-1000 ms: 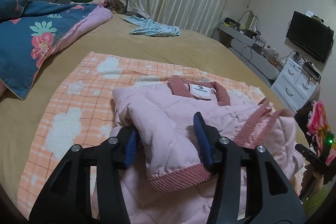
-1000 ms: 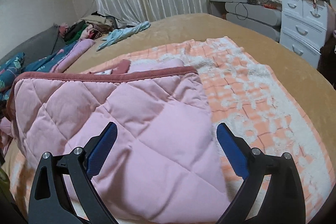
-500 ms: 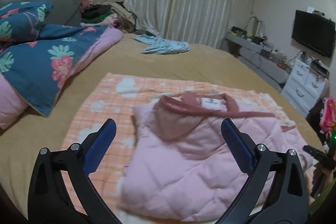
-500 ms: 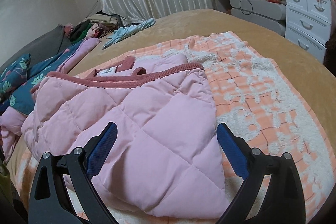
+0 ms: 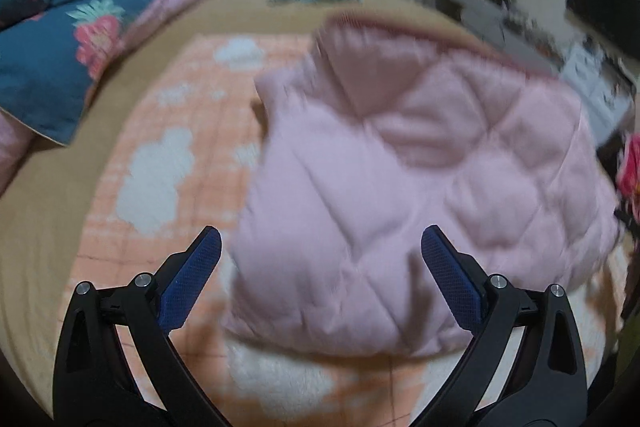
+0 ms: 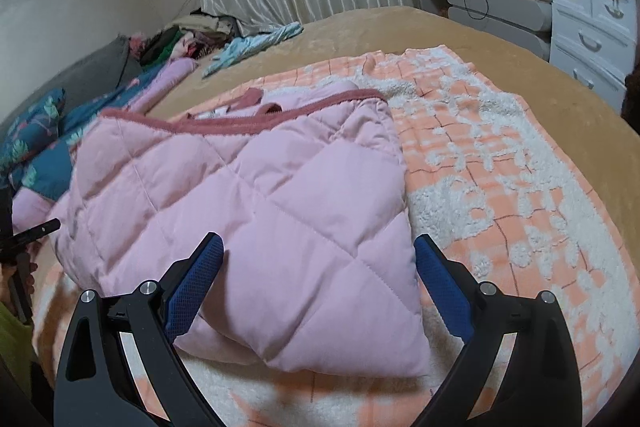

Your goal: Fold large clothes

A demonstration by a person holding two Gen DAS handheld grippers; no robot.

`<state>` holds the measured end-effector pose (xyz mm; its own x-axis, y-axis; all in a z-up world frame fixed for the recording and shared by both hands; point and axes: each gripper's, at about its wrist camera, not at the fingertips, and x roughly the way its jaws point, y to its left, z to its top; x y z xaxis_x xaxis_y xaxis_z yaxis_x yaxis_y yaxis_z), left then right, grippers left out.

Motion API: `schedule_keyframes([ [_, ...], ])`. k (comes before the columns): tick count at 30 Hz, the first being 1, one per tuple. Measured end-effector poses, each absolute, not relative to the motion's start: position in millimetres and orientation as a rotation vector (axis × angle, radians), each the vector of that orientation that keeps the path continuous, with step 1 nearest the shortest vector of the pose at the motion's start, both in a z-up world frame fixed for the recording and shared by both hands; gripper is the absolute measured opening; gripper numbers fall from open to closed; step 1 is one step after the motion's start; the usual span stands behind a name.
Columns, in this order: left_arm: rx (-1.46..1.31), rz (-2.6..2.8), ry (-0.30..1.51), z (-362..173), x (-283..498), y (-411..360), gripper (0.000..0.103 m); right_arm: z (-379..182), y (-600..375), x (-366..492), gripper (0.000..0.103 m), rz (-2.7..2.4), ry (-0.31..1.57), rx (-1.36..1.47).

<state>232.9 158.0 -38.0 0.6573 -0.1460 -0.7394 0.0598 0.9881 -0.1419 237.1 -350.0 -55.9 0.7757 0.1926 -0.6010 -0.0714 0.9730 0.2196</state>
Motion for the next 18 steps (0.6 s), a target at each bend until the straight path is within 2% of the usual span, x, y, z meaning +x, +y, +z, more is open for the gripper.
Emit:
schedule_keyframes([
  [9, -0.143, -0.157, 0.857, -52, 239, 158, 0.092, -71, -347, 251, 0.095, 0.160, 0.690, 0.169],
  [10, -0.142, -0.159, 0.854, -53, 241, 157, 0.087, -73, -347, 253, 0.095, 0.165, 0.694, 0.178],
  [12, -0.139, -0.157, 0.848, -54, 243, 154, 0.068, -74, -348, 257, 0.088, 0.166, 0.693, 0.184],
  [13, -0.130, -0.151, 0.844, -53, 244, 153, 0.046, -73, -347, 257, 0.080, 0.161, 0.683, 0.175],
  [14, -0.117, -0.150, 0.837, -52, 245, 151, 0.037, -71, -346, 257, 0.066, 0.158, 0.672, 0.163],
  [15, -0.109, -0.153, 0.829, -49, 244, 149, 0.033, -68, -344, 256, 0.059, 0.160, 0.662, 0.150],
  [17, -0.089, -0.156, 0.808, -43, 242, 145, 0.020, -59, -339, 251, 0.035, 0.168, 0.617, 0.113],
  [18, -0.083, -0.157, 0.791, -39, 241, 144, 0.018, -54, -335, 247, 0.032, 0.170, 0.585, 0.093],
])
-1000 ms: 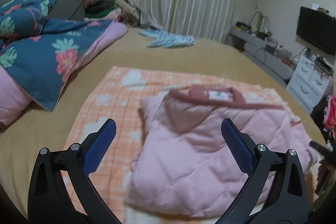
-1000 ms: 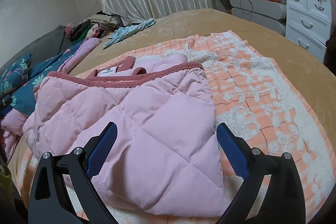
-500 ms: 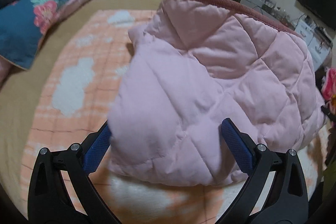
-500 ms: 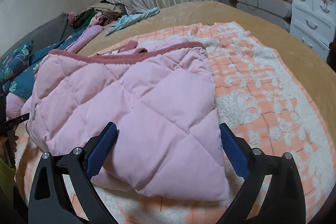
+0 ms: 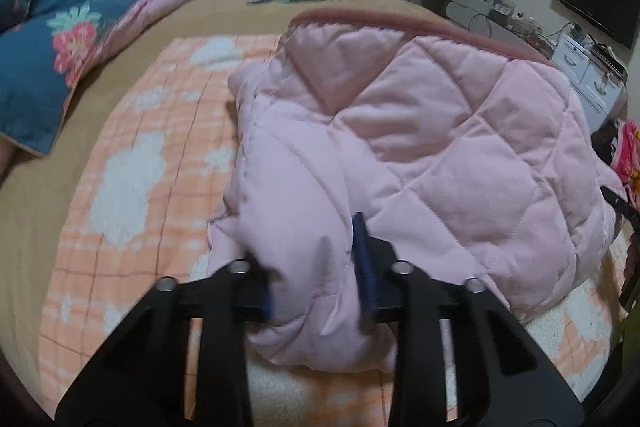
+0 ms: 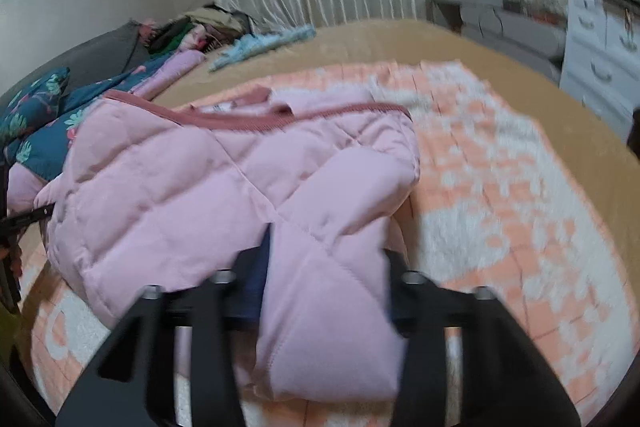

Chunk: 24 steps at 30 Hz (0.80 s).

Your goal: Fold large clothes

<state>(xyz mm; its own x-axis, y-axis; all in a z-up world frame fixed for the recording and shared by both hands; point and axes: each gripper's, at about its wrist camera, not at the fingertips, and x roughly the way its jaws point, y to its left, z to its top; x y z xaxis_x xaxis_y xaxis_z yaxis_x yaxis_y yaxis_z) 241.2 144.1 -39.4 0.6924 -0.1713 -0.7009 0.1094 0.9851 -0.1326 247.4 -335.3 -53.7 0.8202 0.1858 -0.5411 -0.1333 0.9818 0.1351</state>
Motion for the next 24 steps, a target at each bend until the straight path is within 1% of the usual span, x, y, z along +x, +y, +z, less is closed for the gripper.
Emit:
schedule_keyframes([
  [2, -0.095, -0.158, 0.755, -31, 240, 146, 0.015, -43, -327, 241, 0.024, 0.155, 0.527, 0.046],
  [4, -0.117, -0.157, 0.726, -22, 240, 151, 0.014, -28, -317, 238, 0.021, 0.144, 0.455, -0.004],
  [7, -0.154, -0.156, 0.661, -5, 243, 157, 0.013, -6, -310, 239, 0.019, 0.126, 0.362, -0.034],
  [10, -0.165, -0.154, 0.615, 6, 251, 157, 0.012, 9, -311, 249, 0.018, 0.103, 0.310, -0.040],
  [15, -0.182, -0.119, 0.584, 10, 269, 157, 0.012, 18, -311, 286, 0.017, 0.091, 0.296, -0.037],
  [24, -0.133, -0.058, 0.584, 1, 296, 158, 0.012, 16, -303, 355, 0.016, 0.029, 0.362, -0.034],
])
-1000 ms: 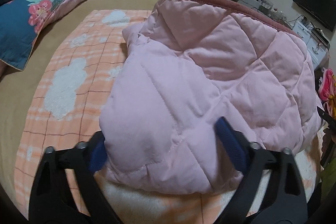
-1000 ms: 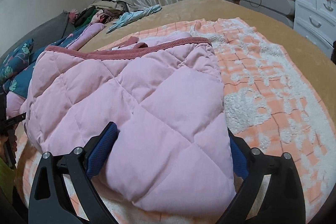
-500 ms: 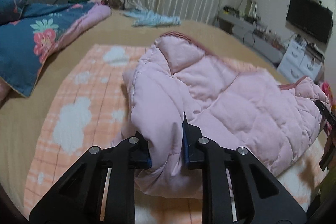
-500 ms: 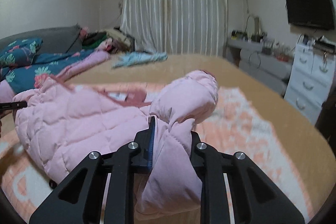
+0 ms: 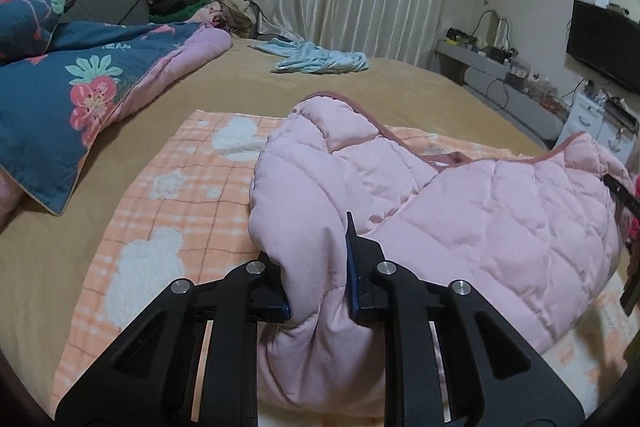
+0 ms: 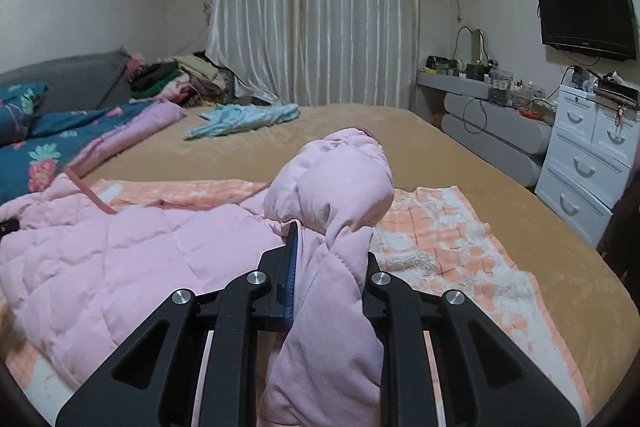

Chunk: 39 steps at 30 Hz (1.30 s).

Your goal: Fold large clothes

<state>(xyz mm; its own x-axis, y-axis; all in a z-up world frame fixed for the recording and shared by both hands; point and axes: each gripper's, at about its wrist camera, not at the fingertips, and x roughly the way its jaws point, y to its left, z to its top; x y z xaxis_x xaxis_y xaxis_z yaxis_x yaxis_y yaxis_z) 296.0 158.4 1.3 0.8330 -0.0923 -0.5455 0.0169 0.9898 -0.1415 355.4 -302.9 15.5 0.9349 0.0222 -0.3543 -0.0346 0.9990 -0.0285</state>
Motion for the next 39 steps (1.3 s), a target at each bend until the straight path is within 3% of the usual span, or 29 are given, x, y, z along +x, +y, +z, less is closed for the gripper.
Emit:
schedule_keyframes([
  [15, -0.086, 0.024, 0.696, -32, 355, 150, 0.013, -33, -302, 428, 0.017, -0.057, 0.554, -0.056],
  [31, -0.057, 0.050, 0.754, -50, 383, 146, 0.017, -73, -312, 467, 0.026, -0.098, 0.706, -0.030],
  [34, -0.053, 0.055, 0.765, -49, 383, 145, 0.018, -71, -315, 463, 0.033, -0.096, 0.718, -0.012],
  [36, -0.045, 0.068, 0.766, -44, 378, 143, 0.022, -67, -319, 458, 0.049, -0.103, 0.725, 0.009],
  [38, -0.045, 0.074, 0.772, -40, 373, 143, 0.031, -59, -327, 446, 0.074, -0.101, 0.713, 0.045],
  [39, -0.044, 0.077, 0.775, -38, 371, 143, 0.034, -56, -329, 440, 0.080, -0.099, 0.706, 0.057],
])
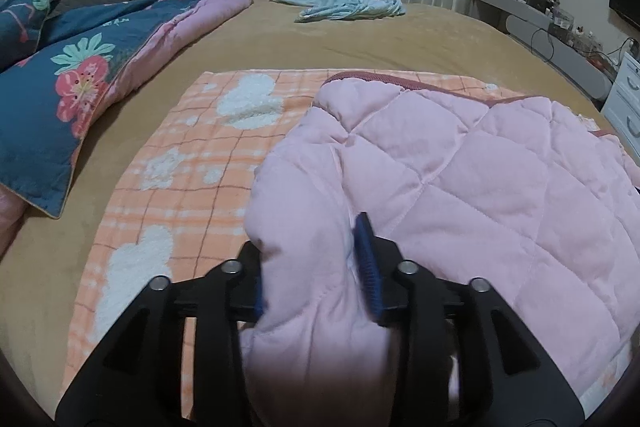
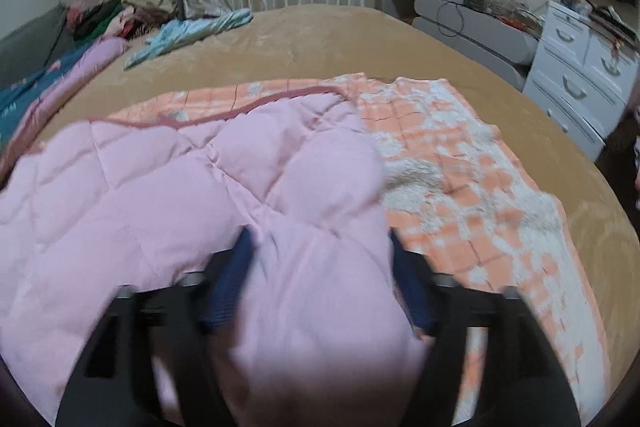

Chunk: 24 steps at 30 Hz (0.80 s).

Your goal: Fold large clothes

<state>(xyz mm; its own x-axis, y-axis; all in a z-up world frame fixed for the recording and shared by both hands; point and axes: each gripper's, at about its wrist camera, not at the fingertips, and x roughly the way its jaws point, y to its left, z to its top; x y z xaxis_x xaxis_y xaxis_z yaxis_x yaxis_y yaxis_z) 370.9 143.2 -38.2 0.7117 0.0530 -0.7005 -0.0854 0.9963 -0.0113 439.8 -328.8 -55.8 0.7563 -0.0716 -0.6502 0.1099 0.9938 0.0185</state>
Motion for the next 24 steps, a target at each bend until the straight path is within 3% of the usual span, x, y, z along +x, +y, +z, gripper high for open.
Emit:
schedule_keyframes([
  [1, -0.042, 0.077, 0.776, -36, 368, 143, 0.041, -50, -333, 429, 0.086, -0.082, 0.689, 0.080],
  [4, -0.047, 0.073, 0.764, -23, 356, 142, 0.064, -39, -336, 407, 0.092, -0.042, 0.671, 0.104],
  [8, -0.034, 0.071, 0.739, -6, 337, 135, 0.080, -20, -329, 375, 0.097, 0.007, 0.631, 0.088],
  [15, -0.041, 0.050, 0.698, 24, 300, 124, 0.093, 5, -321, 319, 0.099, 0.070, 0.576, 0.119],
  [24, -0.045, 0.021, 0.656, 57, 247, 113, 0.094, 29, -313, 259, 0.099, 0.100, 0.528, 0.097],
])
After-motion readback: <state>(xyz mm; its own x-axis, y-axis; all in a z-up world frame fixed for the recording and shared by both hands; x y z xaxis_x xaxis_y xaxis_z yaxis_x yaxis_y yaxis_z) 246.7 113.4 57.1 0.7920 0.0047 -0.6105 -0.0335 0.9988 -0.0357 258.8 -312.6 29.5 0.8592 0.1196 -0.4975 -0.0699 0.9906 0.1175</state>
